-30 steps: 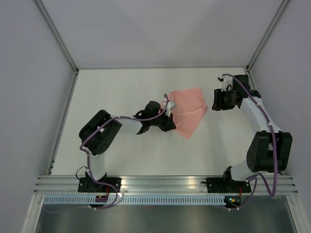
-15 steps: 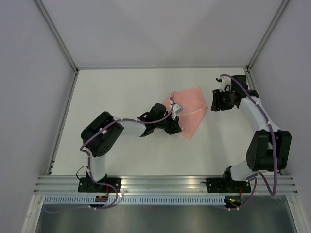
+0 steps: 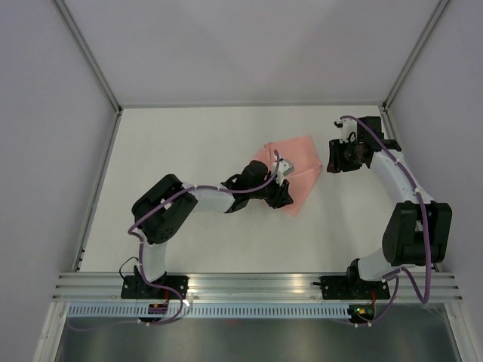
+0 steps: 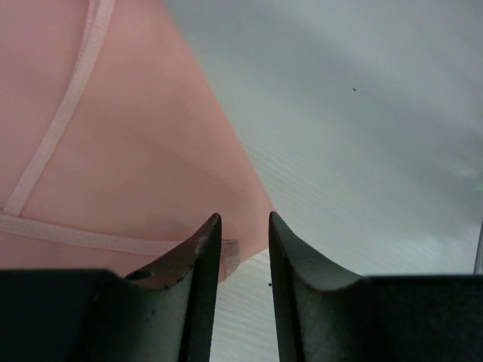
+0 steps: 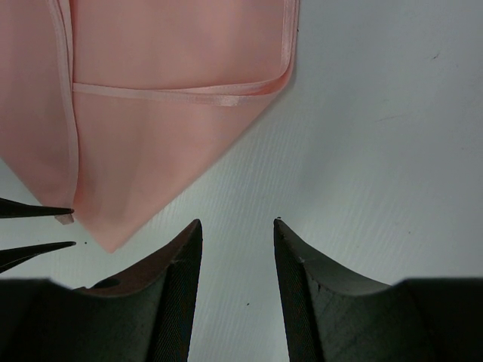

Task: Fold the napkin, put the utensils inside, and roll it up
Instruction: Fold the napkin

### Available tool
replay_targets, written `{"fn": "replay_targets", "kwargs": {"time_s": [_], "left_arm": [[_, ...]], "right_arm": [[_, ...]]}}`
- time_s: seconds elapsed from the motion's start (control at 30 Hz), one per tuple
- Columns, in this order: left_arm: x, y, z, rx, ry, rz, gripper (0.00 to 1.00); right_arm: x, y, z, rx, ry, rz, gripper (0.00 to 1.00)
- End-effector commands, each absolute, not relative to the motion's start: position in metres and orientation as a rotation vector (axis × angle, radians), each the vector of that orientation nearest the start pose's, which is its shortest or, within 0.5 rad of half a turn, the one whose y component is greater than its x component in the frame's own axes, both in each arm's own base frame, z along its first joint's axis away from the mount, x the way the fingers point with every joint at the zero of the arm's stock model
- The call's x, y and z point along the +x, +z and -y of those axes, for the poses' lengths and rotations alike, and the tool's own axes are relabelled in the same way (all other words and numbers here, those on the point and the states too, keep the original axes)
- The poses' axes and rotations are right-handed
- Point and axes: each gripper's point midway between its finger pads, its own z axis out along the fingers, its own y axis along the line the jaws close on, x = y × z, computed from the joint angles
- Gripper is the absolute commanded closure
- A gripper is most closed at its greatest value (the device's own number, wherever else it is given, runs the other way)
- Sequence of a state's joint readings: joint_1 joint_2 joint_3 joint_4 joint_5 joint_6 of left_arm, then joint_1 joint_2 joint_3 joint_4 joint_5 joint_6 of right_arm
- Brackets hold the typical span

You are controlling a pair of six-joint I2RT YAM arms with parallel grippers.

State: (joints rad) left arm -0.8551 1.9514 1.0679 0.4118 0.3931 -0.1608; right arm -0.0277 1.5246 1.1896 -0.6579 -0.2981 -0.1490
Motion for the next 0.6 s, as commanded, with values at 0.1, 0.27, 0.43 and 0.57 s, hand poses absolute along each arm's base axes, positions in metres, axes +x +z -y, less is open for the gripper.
{"fn": "replay_targets", "kwargs": {"time_s": [0.1,0.27,0.43,0.57], "left_arm": [[0.337,0.131,0.396,0.587,-0.829,-1.858,0.58],[0.385,0.135,0.324,0.258,-0.666,-1.977,0.57],[0.419,0.1,0.26,0.048,-0.472,-2.122,0.62],[0.44,0.069,0.24,-0.034,-0.412,-2.243,0.7]], "right_arm": [[0.361,0.118,-0.037,-0.282,0.281,-2.534,0.51],[0.36,0.099,-0.043,-0.293,0.265,-2.594,0.51],[0.36,0.076,-0.049,-0.307,0.24,-2.662,0.52],[0.357,0.058,-0.055,-0.318,0.249,-2.715,0.52]]}}
